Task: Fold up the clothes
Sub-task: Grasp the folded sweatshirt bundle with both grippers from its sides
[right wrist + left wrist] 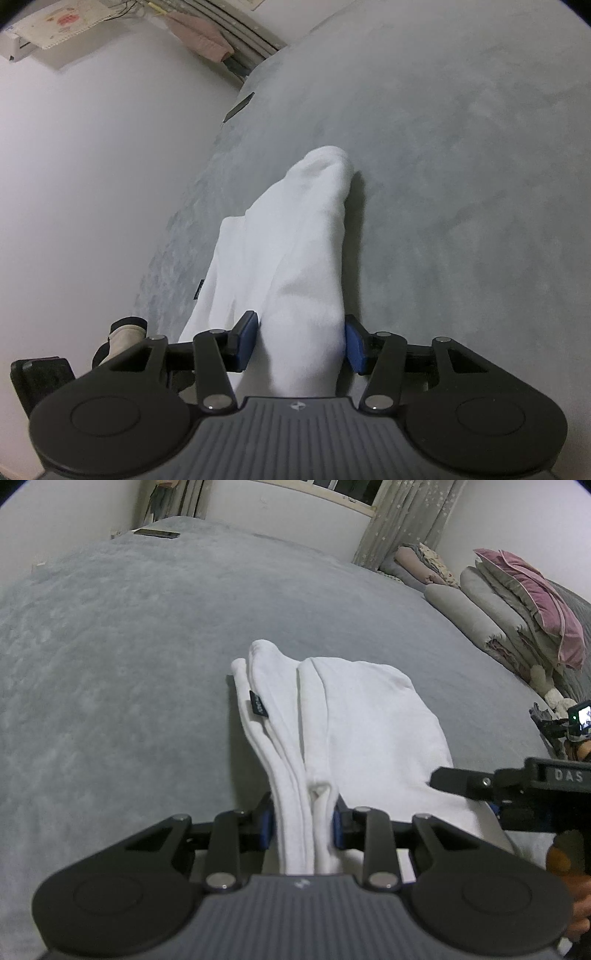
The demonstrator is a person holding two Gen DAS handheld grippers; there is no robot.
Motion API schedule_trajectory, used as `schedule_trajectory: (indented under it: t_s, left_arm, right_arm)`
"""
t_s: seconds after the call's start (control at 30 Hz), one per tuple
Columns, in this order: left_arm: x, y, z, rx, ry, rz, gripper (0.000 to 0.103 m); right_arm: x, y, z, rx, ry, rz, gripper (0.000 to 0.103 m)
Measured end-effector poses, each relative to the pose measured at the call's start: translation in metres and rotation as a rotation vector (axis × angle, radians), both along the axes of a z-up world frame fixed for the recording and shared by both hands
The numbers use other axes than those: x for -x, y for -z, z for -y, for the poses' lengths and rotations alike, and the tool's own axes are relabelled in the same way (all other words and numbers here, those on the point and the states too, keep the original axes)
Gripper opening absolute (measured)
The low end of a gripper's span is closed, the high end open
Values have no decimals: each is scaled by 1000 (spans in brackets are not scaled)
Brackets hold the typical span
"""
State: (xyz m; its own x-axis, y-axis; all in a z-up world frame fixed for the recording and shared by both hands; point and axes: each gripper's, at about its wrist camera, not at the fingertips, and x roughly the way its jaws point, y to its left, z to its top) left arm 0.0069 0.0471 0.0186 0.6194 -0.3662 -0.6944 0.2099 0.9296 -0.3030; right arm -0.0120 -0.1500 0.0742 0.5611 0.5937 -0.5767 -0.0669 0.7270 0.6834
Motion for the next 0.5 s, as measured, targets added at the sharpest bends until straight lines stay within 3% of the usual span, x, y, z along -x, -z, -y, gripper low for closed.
schedule_trajectory:
  t_s: [0.5]
  left_arm:
    - [-4, 1, 0, -7, -2, -22, 30]
  right_arm:
    - [18, -1, 3, 21, -6, 9, 50]
